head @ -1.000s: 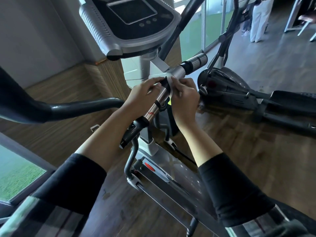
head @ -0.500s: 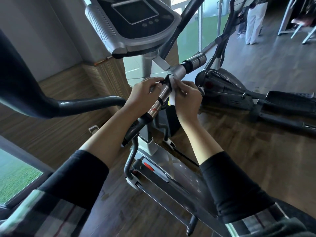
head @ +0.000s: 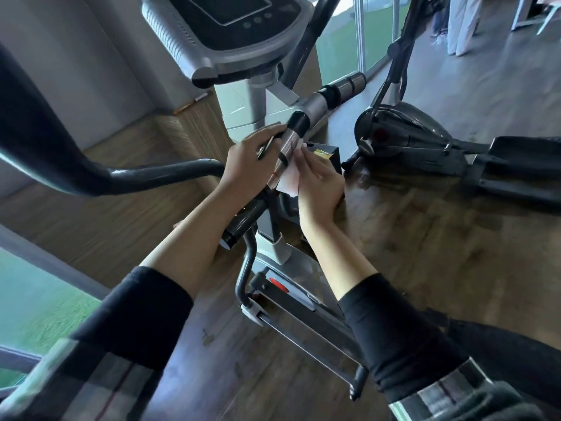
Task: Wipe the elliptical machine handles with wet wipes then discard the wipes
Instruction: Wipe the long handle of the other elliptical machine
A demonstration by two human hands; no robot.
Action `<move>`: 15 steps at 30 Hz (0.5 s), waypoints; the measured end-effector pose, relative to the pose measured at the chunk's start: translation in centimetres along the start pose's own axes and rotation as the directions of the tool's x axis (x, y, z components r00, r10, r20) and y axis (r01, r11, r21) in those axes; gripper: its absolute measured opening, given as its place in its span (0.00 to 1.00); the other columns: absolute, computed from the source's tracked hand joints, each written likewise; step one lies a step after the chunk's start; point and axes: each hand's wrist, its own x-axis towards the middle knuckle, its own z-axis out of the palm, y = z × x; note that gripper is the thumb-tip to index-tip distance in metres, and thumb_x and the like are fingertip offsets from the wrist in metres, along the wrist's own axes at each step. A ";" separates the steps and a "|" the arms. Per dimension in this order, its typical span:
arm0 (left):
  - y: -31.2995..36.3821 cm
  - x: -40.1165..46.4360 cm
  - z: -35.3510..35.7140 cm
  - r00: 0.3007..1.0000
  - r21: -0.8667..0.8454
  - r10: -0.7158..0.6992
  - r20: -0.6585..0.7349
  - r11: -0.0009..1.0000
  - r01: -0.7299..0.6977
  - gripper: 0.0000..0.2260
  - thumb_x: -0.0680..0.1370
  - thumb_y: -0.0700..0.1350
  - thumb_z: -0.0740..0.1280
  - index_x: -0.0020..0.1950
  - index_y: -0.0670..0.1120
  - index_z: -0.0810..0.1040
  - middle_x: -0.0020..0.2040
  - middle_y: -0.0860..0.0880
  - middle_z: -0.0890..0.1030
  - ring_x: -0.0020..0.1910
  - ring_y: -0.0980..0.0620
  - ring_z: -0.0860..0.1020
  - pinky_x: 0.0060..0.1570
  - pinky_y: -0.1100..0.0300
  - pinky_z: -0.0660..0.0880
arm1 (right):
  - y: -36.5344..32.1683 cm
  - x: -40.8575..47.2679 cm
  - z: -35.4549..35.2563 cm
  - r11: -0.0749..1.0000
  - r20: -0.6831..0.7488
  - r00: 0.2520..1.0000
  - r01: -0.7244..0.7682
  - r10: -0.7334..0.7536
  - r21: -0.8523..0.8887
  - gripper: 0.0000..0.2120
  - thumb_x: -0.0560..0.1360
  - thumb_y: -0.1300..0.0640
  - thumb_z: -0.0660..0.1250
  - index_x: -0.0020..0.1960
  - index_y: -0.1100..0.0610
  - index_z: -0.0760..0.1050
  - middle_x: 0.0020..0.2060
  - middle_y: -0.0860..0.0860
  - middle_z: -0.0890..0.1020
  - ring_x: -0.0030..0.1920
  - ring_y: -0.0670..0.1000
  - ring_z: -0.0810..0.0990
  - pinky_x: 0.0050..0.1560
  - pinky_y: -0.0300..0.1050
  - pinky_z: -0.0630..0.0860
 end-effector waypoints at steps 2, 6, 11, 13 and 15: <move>0.0 -0.1 0.0 1.000 -0.002 -0.004 -0.009 1.000 0.004 0.14 0.80 0.43 0.63 0.64 0.52 0.78 0.62 0.55 0.80 0.62 0.59 0.76 0.64 0.64 0.70 | 0.3 -1.3 -0.2 1.000 0.022 1.000 0.010 -0.011 0.026 0.09 0.72 0.66 0.70 0.52 0.68 0.79 0.43 0.50 0.80 0.49 0.49 0.80 0.55 0.44 0.77; 0.1 -0.1 0.2 0.999 -0.017 -0.027 -0.047 0.999 0.027 0.13 0.79 0.43 0.64 0.63 0.52 0.79 0.60 0.55 0.81 0.61 0.59 0.76 0.65 0.62 0.70 | 0.5 -1.6 0.0 0.998 0.042 0.997 0.071 -0.070 0.001 0.08 0.73 0.65 0.70 0.51 0.65 0.80 0.44 0.51 0.79 0.48 0.46 0.79 0.52 0.38 0.76; 0.2 -0.3 0.4 0.994 -0.070 -0.085 -0.069 0.994 0.080 0.12 0.79 0.45 0.65 0.60 0.56 0.81 0.51 0.58 0.82 0.54 0.60 0.79 0.61 0.59 0.75 | -0.2 1.3 0.2 0.980 0.025 0.984 0.181 -0.179 -0.084 0.08 0.74 0.64 0.69 0.52 0.67 0.80 0.46 0.59 0.79 0.41 0.33 0.75 0.45 0.28 0.72; 0.1 -0.3 0.4 0.992 -0.083 -0.099 -0.083 0.992 0.092 0.12 0.78 0.45 0.65 0.58 0.56 0.81 0.49 0.58 0.82 0.53 0.59 0.80 0.61 0.56 0.75 | 0.0 0.2 -0.1 0.981 0.068 0.981 0.185 -0.181 -0.061 0.08 0.74 0.65 0.69 0.52 0.67 0.80 0.48 0.62 0.79 0.42 0.34 0.76 0.44 0.29 0.73; 0.2 -0.3 0.4 0.989 -0.096 -0.111 -0.098 0.990 0.102 0.11 0.78 0.45 0.65 0.57 0.56 0.82 0.48 0.59 0.82 0.52 0.60 0.79 0.61 0.56 0.75 | 0.7 -1.3 -0.5 0.969 0.100 0.968 0.236 -0.228 -0.073 0.07 0.75 0.65 0.68 0.52 0.65 0.80 0.48 0.60 0.79 0.45 0.37 0.78 0.47 0.33 0.75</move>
